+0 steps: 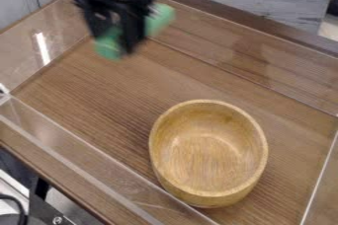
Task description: Remove the green block from inside the brown bowl and put it on the table
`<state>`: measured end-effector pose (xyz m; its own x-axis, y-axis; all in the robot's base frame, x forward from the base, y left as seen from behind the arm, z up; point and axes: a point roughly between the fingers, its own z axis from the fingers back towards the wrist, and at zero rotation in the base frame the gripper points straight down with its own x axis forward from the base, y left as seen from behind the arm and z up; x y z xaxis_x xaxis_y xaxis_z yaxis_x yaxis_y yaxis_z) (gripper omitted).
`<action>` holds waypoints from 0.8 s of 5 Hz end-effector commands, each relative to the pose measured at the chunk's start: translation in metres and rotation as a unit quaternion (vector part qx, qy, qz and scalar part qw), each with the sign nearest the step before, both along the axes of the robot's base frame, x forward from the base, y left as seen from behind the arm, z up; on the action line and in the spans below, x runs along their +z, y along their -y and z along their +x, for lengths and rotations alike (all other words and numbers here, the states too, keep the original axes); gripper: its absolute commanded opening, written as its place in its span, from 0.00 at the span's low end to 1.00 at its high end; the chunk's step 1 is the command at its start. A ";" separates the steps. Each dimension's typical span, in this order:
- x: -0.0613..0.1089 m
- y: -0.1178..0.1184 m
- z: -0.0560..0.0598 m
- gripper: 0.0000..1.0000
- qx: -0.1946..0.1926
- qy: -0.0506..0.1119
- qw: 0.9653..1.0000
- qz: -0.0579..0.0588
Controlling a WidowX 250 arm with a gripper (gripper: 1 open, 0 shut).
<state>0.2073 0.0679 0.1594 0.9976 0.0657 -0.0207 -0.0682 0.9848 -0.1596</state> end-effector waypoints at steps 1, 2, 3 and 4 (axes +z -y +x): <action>-0.010 -0.007 -0.001 0.00 -0.031 0.027 0.999 0.019; -0.032 0.003 -0.003 0.00 -0.054 0.027 0.998 0.024; -0.049 0.016 -0.002 0.00 -0.071 0.029 0.997 0.030; -0.064 0.024 0.000 0.00 -0.086 0.028 0.995 0.036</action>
<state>0.2013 0.0419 0.0875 0.9946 -0.1034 0.0012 0.1029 0.9893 -0.1030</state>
